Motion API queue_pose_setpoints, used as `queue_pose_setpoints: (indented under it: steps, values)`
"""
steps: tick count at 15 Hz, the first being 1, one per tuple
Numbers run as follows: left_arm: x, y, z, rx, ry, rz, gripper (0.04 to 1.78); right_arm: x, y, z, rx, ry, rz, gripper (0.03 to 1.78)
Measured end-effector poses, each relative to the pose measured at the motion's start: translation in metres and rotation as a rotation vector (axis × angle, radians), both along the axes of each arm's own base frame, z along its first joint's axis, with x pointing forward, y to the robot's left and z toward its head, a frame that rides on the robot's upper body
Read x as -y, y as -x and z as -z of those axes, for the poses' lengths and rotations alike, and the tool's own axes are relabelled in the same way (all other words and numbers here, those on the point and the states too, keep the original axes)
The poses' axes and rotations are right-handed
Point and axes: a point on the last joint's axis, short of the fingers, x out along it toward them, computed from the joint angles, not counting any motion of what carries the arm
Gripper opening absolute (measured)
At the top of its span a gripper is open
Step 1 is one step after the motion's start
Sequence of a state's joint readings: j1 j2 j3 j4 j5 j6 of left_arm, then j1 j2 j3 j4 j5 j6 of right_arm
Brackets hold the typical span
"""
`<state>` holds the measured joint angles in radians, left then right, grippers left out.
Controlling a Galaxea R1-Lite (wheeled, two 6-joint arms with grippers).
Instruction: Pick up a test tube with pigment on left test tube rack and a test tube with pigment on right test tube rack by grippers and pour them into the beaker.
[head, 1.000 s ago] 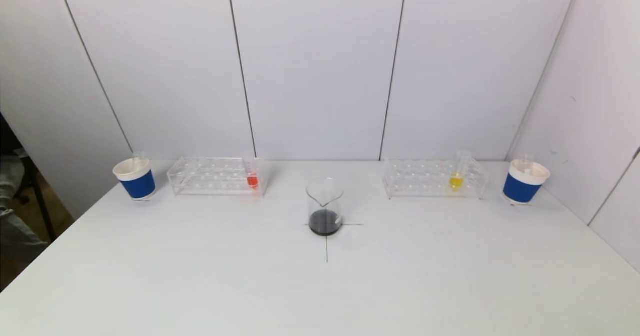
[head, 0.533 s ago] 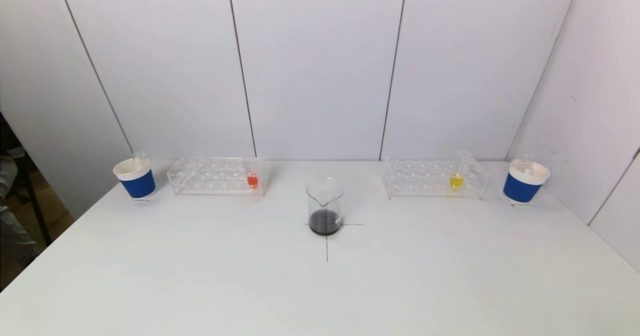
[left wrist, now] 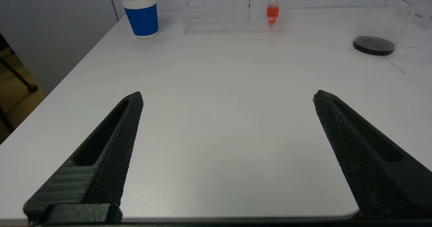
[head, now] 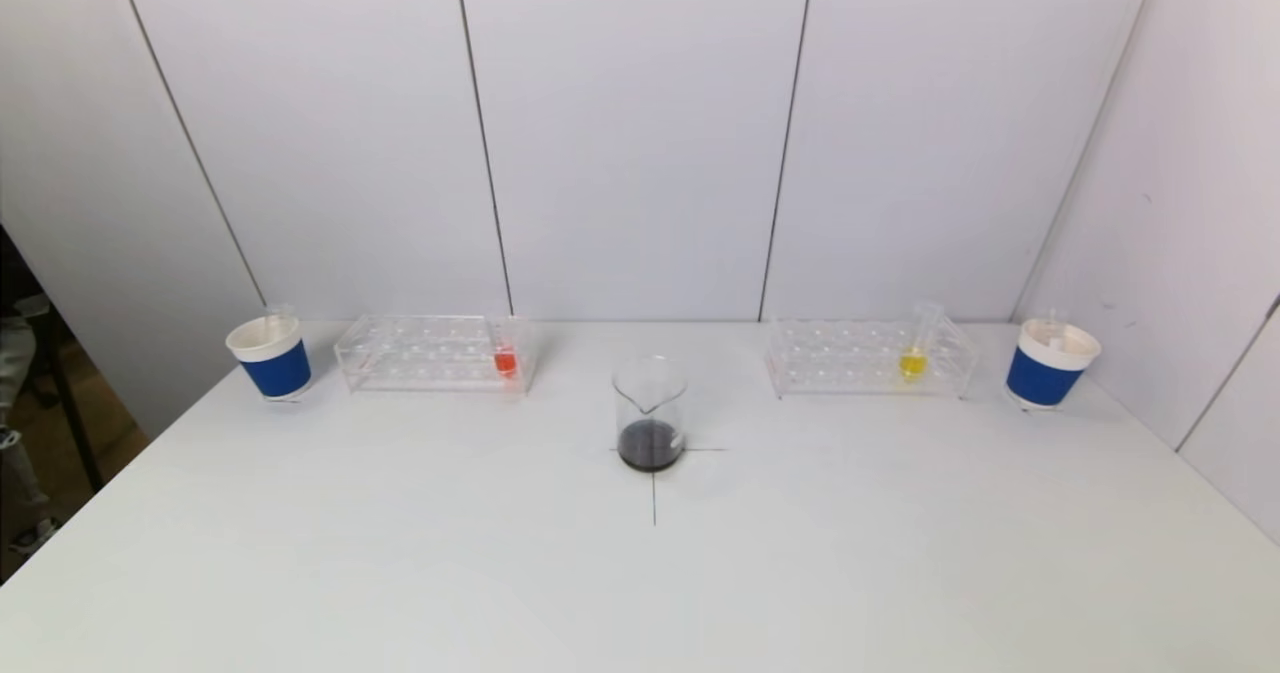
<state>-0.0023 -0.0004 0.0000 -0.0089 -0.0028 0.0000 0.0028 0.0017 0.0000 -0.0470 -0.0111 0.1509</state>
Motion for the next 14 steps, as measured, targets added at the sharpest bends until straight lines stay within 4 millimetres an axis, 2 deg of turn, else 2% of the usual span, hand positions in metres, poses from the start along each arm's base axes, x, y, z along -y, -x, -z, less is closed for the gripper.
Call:
queue_pose_setpoints:
  steps: [7, 14]
  values:
    - [0.0000, 0.0000, 0.0000, 0.000, 0.000, 0.000, 1.76, -0.0002, -0.0001, 0.0045, -0.045, 0.238, -0.006, 1.76]
    - [0.0000, 0.0000, 0.0000, 0.000, 0.000, 0.000, 1.76, -0.0001, -0.0001, 0.0047, -0.047, 0.225, -0.001, 1.76]
